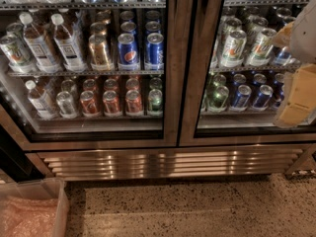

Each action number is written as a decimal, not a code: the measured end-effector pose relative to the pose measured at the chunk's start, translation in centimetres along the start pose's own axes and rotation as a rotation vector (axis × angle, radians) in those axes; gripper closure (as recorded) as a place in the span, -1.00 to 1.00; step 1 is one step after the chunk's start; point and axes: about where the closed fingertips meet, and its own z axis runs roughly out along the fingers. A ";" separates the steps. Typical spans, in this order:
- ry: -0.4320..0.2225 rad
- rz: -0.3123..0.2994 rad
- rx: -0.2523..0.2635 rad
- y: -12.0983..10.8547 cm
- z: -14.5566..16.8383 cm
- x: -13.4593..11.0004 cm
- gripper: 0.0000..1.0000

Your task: Open left fridge door

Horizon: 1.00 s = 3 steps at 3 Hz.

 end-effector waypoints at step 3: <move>-0.135 -0.018 0.005 -1.4 -0.3 -4.3 -1.00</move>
Offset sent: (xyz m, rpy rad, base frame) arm 0.0074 0.0091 0.0020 0.0617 -0.0050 -0.0002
